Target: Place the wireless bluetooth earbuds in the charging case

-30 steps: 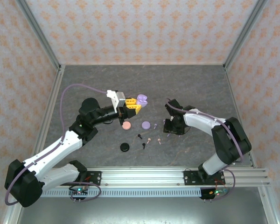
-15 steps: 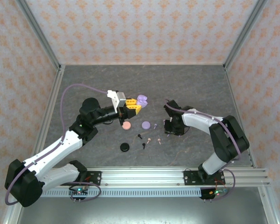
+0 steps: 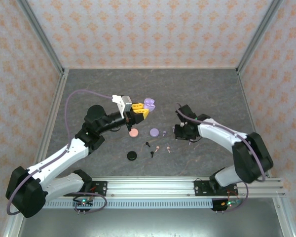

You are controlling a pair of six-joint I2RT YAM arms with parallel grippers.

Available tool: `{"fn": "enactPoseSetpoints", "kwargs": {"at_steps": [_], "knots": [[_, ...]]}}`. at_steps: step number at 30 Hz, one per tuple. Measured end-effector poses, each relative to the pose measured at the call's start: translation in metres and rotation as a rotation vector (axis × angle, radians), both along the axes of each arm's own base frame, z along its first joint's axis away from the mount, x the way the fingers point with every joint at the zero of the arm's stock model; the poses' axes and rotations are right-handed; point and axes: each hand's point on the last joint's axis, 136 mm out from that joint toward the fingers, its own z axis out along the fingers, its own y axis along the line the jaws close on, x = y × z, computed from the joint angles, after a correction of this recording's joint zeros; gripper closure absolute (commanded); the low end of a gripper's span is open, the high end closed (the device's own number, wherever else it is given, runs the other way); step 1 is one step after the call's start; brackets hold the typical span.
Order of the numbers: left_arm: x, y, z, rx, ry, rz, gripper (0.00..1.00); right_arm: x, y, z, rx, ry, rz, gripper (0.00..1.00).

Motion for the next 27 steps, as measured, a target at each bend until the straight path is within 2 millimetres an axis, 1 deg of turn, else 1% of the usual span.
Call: {"fn": "enactPoseSetpoints", "kwargs": {"at_steps": [1, 4, 7, 14, 18, 23, 26, 27], "knots": [[0.001, 0.000, 0.000, -0.004, 0.003, 0.000, 1.00, 0.002, 0.001, 0.010, 0.015, -0.035, 0.011, 0.82], [0.003, -0.001, 0.000, -0.017, 0.017, -0.001, 1.00, 0.009, 0.006, 0.047, 0.064, -0.165, 0.058, 0.82], [0.004, -0.002, 0.000, -0.029, 0.029, -0.003, 1.00, 0.016, 0.011, 0.087, 0.107, -0.292, 0.112, 0.82], [0.005, -0.006, 0.003, -0.056, 0.038, -0.013, 1.00, 0.030, 0.028, 0.190, 0.183, -0.563, 0.252, 0.82], [0.007, -0.007, 0.003, -0.057, 0.040, -0.014, 1.00, 0.029, 0.039, 0.244, 0.216, -0.696, 0.340, 0.82], [0.011, -0.012, 0.006, -0.057, 0.039, -0.025, 1.00, 0.020, 0.052, 0.294, 0.260, -0.816, 0.446, 0.82], [0.011, -0.014, 0.010, -0.059, 0.033, -0.033, 1.00, 0.014, 0.061, 0.318, 0.280, -0.871, 0.500, 0.82], [0.011, -0.015, 0.011, -0.059, 0.032, -0.037, 1.00, 0.013, 0.064, 0.322, 0.285, -0.882, 0.517, 0.82]]}}
